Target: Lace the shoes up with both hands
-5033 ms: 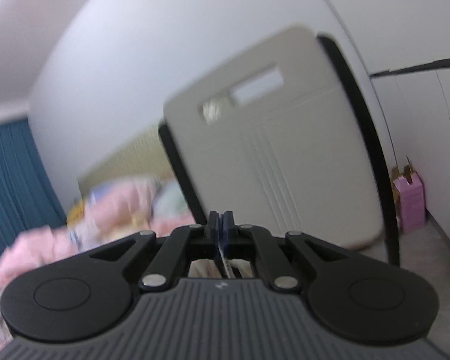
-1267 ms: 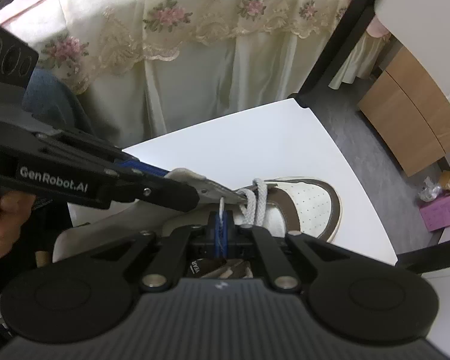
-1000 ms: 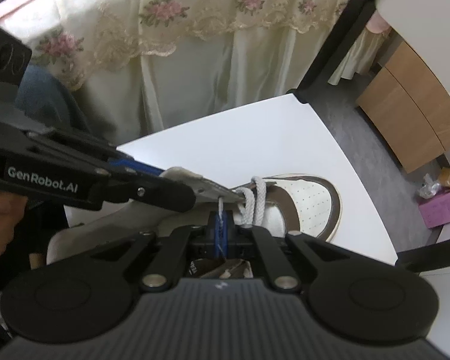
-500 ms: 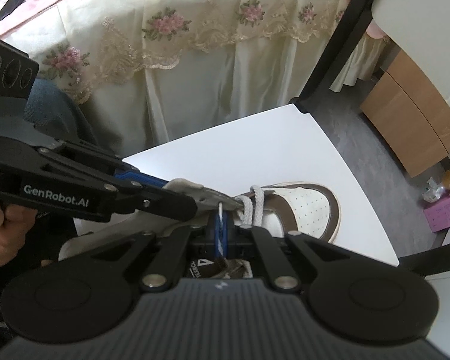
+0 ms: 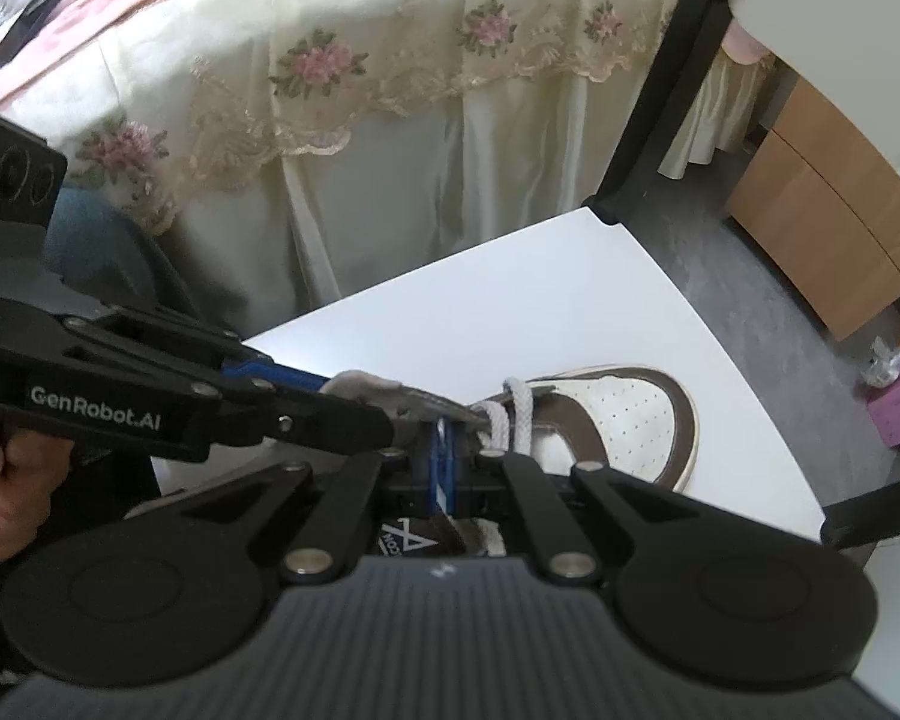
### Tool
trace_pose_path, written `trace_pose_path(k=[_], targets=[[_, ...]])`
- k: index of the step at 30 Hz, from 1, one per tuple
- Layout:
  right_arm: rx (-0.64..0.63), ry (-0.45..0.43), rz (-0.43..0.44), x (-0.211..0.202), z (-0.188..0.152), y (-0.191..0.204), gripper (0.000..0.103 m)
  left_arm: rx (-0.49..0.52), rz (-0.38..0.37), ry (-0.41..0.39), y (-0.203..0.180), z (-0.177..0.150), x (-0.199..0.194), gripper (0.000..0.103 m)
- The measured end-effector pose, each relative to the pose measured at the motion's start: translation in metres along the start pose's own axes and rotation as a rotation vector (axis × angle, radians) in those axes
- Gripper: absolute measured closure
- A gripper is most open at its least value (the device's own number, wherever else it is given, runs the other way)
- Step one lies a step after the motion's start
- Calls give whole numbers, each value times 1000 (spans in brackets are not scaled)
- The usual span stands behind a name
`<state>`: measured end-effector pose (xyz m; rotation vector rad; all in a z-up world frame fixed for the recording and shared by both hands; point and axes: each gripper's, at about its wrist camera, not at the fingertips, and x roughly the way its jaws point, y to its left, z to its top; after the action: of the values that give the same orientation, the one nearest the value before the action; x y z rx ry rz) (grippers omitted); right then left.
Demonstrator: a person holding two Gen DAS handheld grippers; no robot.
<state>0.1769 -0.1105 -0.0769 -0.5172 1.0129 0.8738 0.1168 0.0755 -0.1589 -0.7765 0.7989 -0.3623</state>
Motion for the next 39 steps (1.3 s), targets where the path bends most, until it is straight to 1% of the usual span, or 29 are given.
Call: trace_pose_path(k=[1,3,5,9,13,15,16,17,18,21,25,30,32,34,35,36,37,38,39], targets=[[4,-2,-4,-1,-1,-1,98,-1,-2,1,0,0,0,91],[-2,-3,-19,-4,-2,0,92,0,-1,1,0,0,0,90],[-9,-5,-28,-7,-2,0,73,1,0,0,0,0,0,90],[-23,-6,-24,-13,-2,1,72,1,1,-1,0,0,0,90],[-44,15,-22,-15,-1,2,72,2,1,2,-1,0,0,90],[-66,38,-35,-12,0,4,76,2,0,3,-1,1,0,90],[-79,49,-39,-10,1,5,85,3,-1,4,-1,1,0,90],[-88,60,-36,-7,1,6,97,5,-1,5,-1,1,1,90],[-93,69,-31,-5,2,6,101,4,-2,6,-1,1,1,90],[-100,58,-50,0,2,9,100,4,-3,8,-1,2,1,90],[-29,5,-21,-3,6,6,100,17,6,8,-2,3,0,90],[-8,-1,-37,-1,5,6,100,-16,-10,16,2,4,-1,89],[12,-6,-38,-1,4,6,100,-31,-22,16,3,5,-4,84],[26,-8,-37,1,1,5,100,-64,-50,5,7,6,-11,77],[36,-10,-34,1,0,5,100,-87,-69,-7,10,6,-15,68],[48,-13,-31,2,-1,4,100,-111,-94,-40,13,7,-22,58],[59,-18,-28,2,-3,3,100,-125,-114,-74,15,9,-27,55],[69,-23,-27,3,-5,2,99,-149,-127,-81,18,10,-26,52],[77,-25,-27,3,-7,1,99,-181,-140,-73,23,10,-22,52]])
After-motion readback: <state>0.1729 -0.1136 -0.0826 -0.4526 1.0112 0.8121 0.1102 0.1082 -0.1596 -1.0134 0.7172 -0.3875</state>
